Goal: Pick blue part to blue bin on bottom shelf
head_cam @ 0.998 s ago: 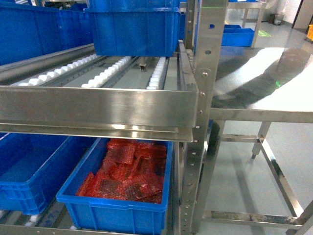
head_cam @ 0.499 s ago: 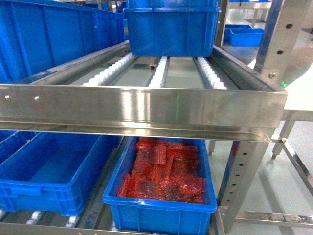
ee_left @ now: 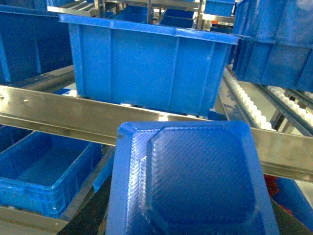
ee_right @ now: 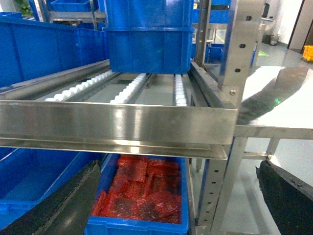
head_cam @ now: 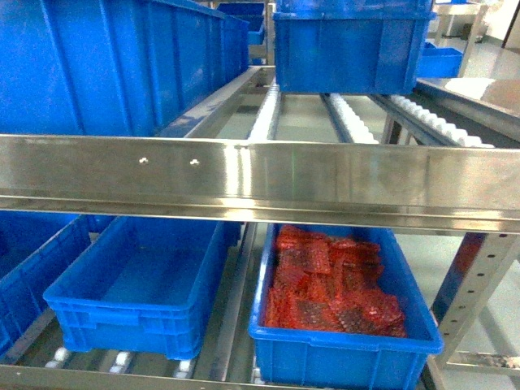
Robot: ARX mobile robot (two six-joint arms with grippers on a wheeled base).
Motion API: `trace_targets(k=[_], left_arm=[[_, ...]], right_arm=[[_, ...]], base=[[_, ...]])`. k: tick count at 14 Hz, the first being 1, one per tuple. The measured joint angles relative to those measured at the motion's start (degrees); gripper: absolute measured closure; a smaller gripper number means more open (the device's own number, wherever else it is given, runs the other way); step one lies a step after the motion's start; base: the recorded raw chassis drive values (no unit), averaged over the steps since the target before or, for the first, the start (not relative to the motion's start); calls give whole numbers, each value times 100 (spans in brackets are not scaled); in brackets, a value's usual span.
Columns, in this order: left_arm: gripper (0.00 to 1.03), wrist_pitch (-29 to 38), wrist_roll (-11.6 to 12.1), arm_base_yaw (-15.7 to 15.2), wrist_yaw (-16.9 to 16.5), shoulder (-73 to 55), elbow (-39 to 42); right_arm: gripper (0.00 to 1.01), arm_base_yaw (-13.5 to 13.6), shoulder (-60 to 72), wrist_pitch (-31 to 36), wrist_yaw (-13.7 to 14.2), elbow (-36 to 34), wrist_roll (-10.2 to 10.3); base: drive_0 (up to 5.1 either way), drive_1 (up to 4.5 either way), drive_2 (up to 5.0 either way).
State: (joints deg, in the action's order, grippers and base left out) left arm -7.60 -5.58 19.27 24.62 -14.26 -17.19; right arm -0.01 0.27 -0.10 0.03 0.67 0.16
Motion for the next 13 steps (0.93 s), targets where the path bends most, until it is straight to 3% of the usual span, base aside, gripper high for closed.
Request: trace_targets(k=[2,13], left_arm=[[60,13,0,-2,17,2,0],[60,15,-2,-2,22,7,0]], right_arm=[[3,0,0,-22,-2,0,-2],[3,0,0,-17,-20,0,-2]], base=[[-512,233,233],[0,0,0]])
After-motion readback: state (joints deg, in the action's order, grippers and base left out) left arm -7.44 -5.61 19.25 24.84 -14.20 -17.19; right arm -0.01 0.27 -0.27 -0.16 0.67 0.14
